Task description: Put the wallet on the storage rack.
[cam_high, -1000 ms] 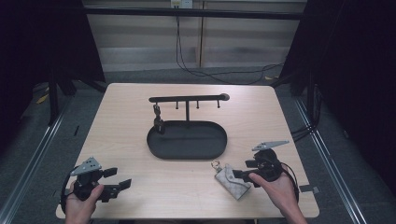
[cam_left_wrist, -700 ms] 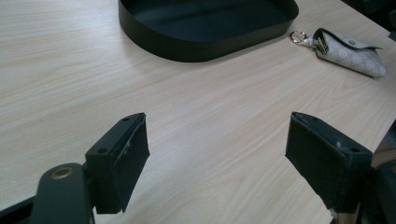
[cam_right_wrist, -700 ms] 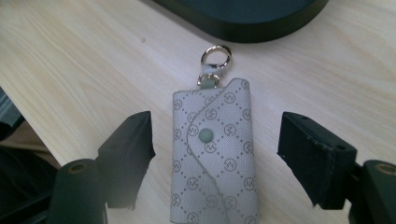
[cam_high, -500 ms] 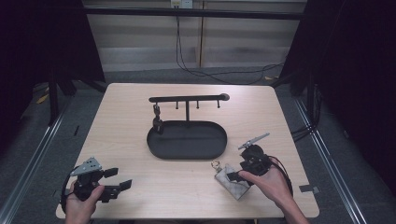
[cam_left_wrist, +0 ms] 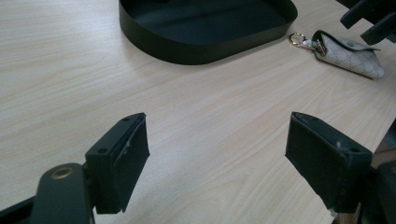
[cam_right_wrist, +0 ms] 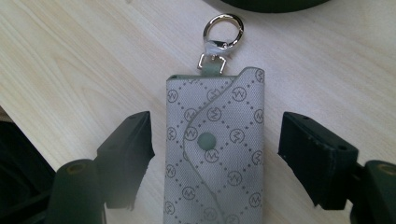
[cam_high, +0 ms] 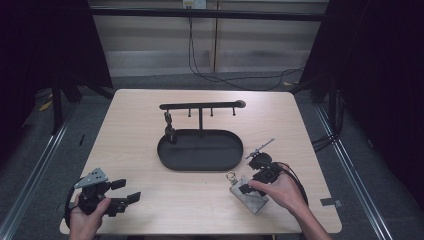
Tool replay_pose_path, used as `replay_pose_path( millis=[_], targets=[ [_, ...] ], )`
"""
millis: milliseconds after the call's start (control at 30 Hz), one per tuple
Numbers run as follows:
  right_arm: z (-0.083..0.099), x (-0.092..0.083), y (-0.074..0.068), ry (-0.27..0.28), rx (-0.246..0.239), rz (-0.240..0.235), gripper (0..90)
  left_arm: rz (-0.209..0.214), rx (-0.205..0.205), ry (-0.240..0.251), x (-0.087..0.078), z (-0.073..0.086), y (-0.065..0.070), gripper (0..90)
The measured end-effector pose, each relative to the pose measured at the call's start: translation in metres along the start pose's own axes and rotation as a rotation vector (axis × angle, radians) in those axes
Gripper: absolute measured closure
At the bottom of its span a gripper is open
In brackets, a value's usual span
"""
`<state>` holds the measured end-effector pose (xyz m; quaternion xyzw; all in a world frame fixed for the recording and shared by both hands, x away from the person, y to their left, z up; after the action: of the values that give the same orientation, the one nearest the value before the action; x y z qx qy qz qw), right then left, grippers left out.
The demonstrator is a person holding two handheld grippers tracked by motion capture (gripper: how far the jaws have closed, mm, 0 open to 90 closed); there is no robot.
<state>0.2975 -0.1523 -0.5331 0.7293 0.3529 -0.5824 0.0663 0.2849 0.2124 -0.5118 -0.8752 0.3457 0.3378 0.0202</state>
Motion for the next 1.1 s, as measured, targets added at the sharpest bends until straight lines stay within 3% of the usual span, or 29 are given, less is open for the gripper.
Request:
replay_pose_path(
  millis=[567, 1100],
  targets=[
    [0.007, 0.021, 0.000, -0.136, -0.008, 0.024, 24.5, -0.005, -0.003, 0.002, 0.000, 0.000, -0.002, 21.1],
    [0.012, 0.032, 0.001, -0.202, -0.020, 0.067, 25.0, -0.008, -0.009, 0.002, 0.000, 0.000, -0.003, 21.1]
  ],
)
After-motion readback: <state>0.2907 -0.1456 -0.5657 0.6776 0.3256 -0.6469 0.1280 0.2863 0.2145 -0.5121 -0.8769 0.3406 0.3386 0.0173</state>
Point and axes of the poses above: each handheld gripper's, and its own axes: x roughly forward along the jaws, z roughly out of its underside, y roughly to its right, the point moved 10 cm from there along x, roughly forward along the jaws, and after that the axes turned 6 degrees about -z, right-handed, at the moved point
